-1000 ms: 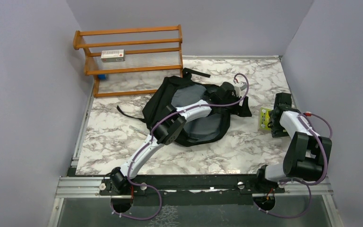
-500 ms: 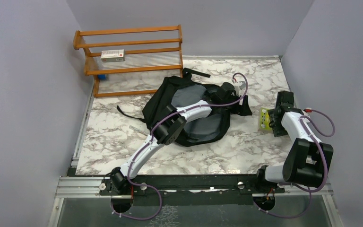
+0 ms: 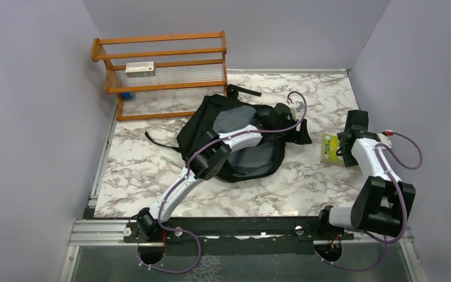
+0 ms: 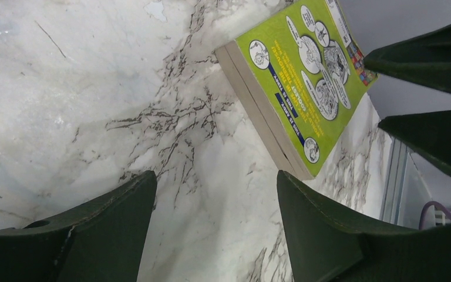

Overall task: Pack the student bag
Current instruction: Adjust the book at the center of the board.

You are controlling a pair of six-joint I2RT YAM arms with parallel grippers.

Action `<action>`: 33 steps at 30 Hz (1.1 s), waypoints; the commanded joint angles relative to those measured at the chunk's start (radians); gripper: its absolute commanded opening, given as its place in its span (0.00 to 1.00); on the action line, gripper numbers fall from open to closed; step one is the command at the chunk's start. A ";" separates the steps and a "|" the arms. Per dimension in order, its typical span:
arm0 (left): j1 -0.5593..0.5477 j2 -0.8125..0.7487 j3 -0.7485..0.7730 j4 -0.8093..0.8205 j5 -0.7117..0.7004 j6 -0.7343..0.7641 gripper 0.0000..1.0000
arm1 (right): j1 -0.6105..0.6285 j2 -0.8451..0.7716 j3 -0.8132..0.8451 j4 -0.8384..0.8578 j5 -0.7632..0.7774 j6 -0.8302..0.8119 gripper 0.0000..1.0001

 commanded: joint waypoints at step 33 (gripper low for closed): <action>-0.001 -0.181 -0.110 -0.127 -0.002 0.125 0.79 | 0.035 0.486 0.428 -0.150 0.197 0.129 0.87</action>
